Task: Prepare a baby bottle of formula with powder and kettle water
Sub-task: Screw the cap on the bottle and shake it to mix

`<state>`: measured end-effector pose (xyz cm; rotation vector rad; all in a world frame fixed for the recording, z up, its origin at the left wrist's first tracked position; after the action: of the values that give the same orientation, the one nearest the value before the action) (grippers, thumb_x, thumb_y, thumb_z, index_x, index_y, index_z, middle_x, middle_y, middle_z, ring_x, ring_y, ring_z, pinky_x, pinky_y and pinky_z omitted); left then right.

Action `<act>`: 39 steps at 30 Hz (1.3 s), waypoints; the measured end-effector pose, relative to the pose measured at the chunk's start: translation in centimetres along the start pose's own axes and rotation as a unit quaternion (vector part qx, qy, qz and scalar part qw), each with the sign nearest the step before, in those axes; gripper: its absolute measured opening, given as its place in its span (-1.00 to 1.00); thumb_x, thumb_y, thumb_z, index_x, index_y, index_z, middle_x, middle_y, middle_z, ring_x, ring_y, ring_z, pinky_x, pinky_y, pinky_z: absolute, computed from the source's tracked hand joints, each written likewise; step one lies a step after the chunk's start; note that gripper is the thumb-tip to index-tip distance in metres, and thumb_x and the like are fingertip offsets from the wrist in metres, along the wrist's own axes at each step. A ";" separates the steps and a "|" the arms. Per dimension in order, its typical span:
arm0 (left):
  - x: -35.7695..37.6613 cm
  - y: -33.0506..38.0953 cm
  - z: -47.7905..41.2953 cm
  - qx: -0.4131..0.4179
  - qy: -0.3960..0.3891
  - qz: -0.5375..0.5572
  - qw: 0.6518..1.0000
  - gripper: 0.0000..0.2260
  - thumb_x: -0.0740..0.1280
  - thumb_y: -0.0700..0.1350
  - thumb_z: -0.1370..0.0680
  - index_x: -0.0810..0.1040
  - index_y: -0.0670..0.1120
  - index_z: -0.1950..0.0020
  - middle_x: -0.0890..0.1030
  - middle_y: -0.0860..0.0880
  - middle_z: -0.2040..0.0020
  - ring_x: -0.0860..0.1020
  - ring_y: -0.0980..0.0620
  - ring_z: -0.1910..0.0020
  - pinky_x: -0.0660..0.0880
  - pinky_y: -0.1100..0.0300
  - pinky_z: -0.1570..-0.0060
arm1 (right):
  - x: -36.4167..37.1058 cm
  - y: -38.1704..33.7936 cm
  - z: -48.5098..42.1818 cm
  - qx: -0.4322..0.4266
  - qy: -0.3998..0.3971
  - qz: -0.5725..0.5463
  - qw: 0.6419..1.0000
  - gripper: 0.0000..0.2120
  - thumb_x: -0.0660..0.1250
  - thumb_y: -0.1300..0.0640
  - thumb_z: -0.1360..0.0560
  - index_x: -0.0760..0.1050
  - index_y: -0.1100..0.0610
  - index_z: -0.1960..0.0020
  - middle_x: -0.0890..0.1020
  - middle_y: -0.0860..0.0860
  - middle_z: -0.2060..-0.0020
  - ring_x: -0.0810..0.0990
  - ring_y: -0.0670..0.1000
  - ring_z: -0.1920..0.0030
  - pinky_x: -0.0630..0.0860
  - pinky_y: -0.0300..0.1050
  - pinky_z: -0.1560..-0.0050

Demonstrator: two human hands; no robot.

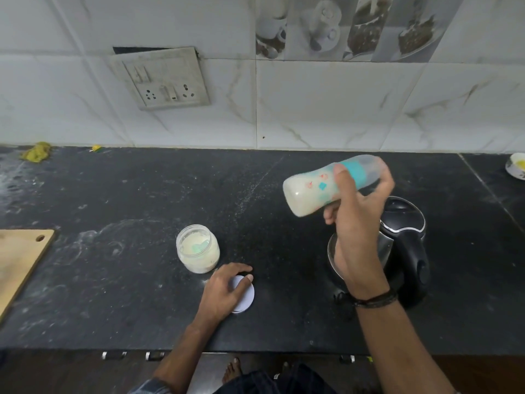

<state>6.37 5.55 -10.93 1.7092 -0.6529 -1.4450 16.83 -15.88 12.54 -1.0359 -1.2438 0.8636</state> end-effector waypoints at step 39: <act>-0.1 0.5 0.1 -0.001 0.004 0.006 1.000 -0.83 0.37 0.08 -0.54 0.69 0.14 -0.08 0.62 0.37 -0.12 0.57 0.27 -0.17 0.37 0.41 -0.17 | -0.2 1.0 -0.5 0.044 -0.050 0.071 0.995 -0.51 0.44 0.09 -0.57 0.26 -0.11 -0.37 0.65 0.13 0.13 0.41 -0.06 0.51 0.32 -0.24 0.57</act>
<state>6.25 5.36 -10.48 1.7053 -0.6564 -1.4302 17.35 -15.82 11.53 -1.0302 -1.2154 1.0812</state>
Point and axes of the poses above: each hand's wrist, its own z-axis away from the middle knuckle, its own x-axis out of the palm, y = z × x, the point moved 4 cm from there along -z, towards the middle knuckle
